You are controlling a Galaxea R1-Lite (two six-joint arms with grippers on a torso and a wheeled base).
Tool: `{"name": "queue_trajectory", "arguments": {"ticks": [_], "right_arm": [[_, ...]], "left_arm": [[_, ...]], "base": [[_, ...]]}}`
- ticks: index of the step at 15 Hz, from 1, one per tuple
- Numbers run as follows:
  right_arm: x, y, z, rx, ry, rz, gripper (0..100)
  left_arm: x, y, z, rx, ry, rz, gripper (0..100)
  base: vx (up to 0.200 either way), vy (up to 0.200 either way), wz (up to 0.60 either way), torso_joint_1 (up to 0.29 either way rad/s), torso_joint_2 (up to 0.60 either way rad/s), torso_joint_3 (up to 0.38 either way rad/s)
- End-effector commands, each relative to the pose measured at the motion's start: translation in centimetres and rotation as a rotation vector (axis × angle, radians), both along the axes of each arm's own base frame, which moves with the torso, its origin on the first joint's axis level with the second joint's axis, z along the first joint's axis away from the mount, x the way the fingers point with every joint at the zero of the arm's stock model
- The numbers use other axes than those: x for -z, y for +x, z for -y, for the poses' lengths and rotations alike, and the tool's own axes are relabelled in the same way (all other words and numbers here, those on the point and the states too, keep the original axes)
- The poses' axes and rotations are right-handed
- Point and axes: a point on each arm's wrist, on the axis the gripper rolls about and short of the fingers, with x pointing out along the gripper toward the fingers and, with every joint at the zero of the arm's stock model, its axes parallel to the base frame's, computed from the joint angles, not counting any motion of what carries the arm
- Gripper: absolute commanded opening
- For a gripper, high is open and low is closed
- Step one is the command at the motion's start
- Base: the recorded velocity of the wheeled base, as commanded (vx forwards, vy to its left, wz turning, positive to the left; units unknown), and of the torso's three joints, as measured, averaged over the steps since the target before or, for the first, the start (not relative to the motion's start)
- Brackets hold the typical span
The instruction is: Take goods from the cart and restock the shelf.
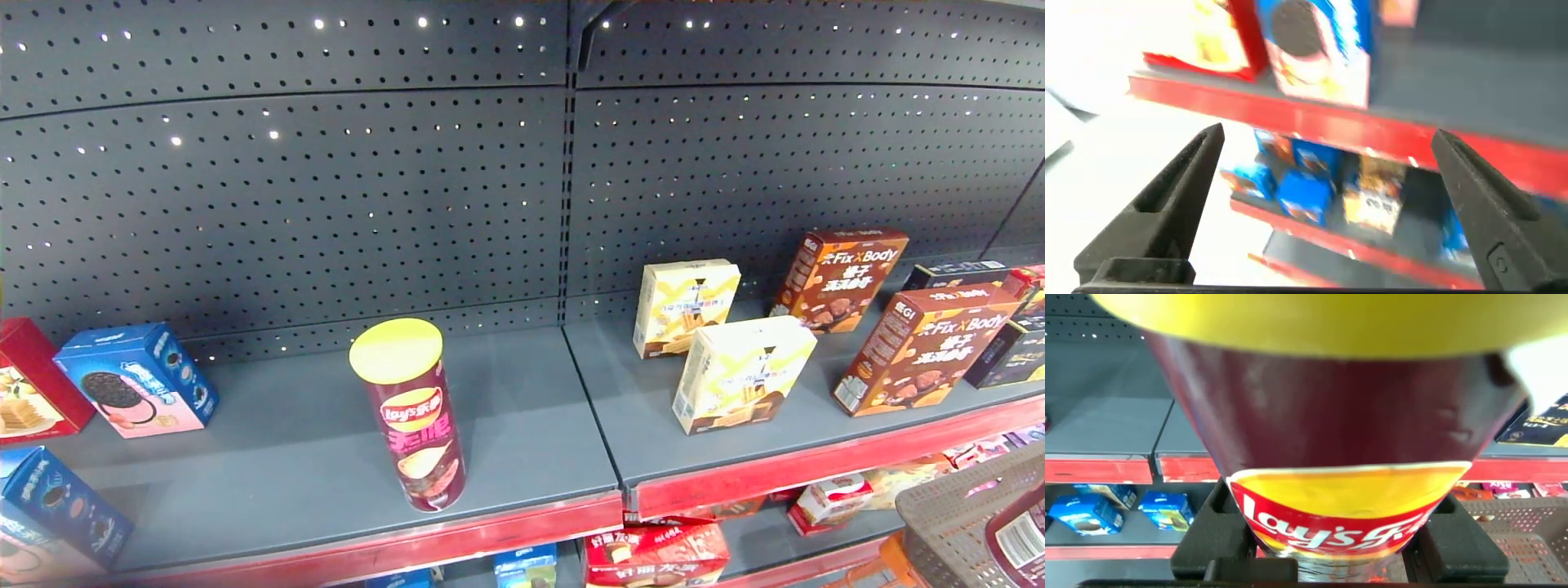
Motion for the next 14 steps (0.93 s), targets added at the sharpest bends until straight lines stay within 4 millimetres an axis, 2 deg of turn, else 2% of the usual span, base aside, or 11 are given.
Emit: {"name": "queue_trajectory", "arguments": {"ticks": [1, 2, 5, 8, 14], "right_arm": [[-0.01, 0.02, -0.01, -0.001, 0.000, -0.001, 0], [0.03, 0.00, 0.00, -0.001, 0.002, -0.001, 0], [0.30, -0.30, 0.05, -0.005, 0.028, 0.001, 0], [-0.18, -0.67, 0.13, -0.006, 0.052, 0.027, 0], [-0.29, -0.94, 0.21, 0.000, 0.063, 0.042, 0]], "left_arm": [[0.06, -0.31, 0.38, -0.066, 0.028, 0.048, 100], [0.06, -0.25, 0.48, -0.110, 0.027, 0.050, 100], [0.53, 0.06, 0.26, -0.104, 0.039, 0.081, 100], [0.53, 0.05, 0.25, -0.115, -0.028, 0.134, 100], [0.53, 0.05, 0.25, -0.115, -0.028, 0.134, 100]], "base": [[0.000, 0.000, 0.00, 0.000, 0.00, 0.000], [0.000, 0.000, 0.00, 0.000, 0.00, 0.000], [0.000, 0.000, 0.00, 0.000, 0.00, 0.000], [0.000, 0.000, 0.00, 0.000, 0.00, 0.000], [0.000, 0.000, 0.00, 0.000, 0.00, 0.000]]}}
